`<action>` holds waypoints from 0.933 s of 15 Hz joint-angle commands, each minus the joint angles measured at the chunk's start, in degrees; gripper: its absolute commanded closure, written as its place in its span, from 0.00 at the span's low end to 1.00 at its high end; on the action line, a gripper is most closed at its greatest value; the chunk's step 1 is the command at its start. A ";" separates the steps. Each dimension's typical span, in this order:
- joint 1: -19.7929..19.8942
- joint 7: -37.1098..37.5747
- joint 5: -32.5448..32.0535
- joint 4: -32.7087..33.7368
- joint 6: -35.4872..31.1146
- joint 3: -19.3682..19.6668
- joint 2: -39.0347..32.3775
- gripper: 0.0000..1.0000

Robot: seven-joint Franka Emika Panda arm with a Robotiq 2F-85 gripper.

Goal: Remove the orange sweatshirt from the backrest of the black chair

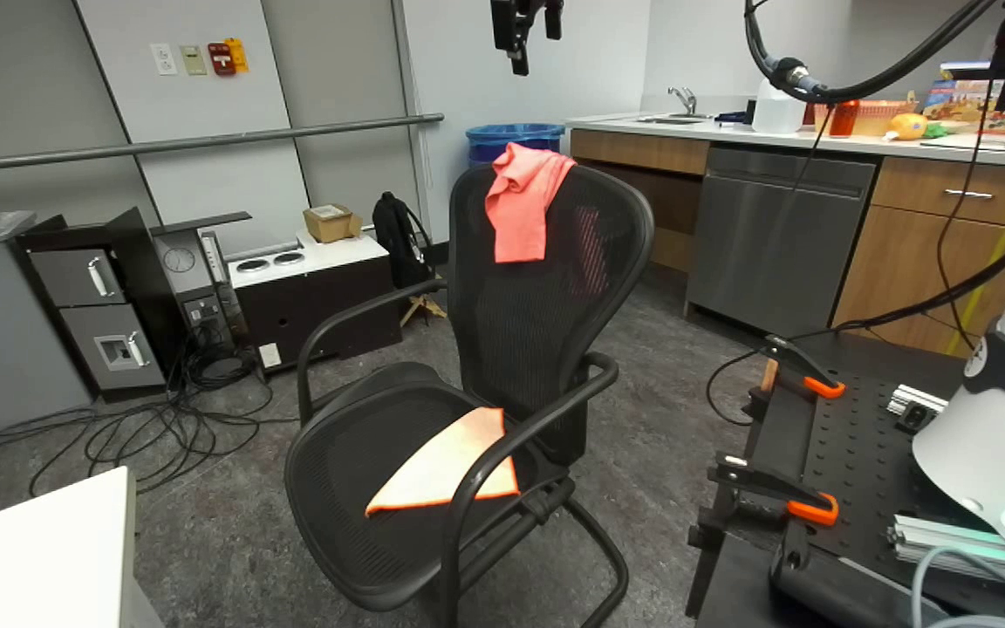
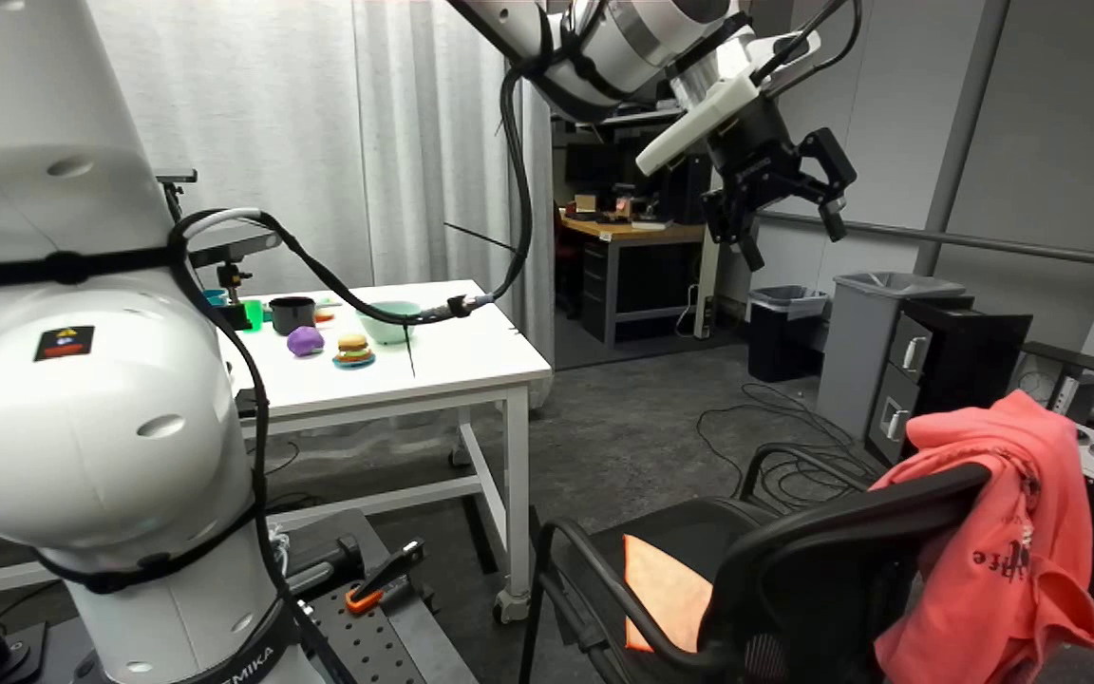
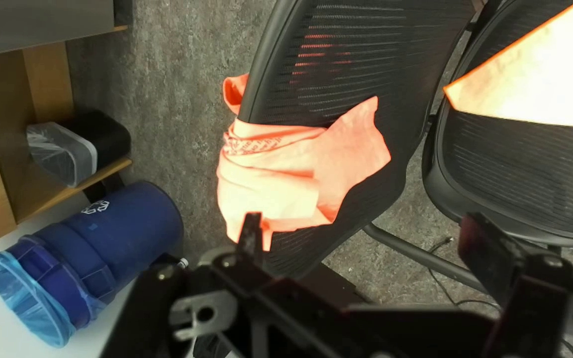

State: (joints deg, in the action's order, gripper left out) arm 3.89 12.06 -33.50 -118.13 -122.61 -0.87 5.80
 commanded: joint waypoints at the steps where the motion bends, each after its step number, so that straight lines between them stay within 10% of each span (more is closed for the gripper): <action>1: 0.35 1.12 -1.48 4.94 -0.95 1.40 -6.27 0.00; 14: -1.10 1.88 -6.62 20.65 -1.07 7.47 -27.45 0.00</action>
State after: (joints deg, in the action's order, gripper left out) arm 3.85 12.35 -37.46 -102.61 -123.18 4.72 -16.02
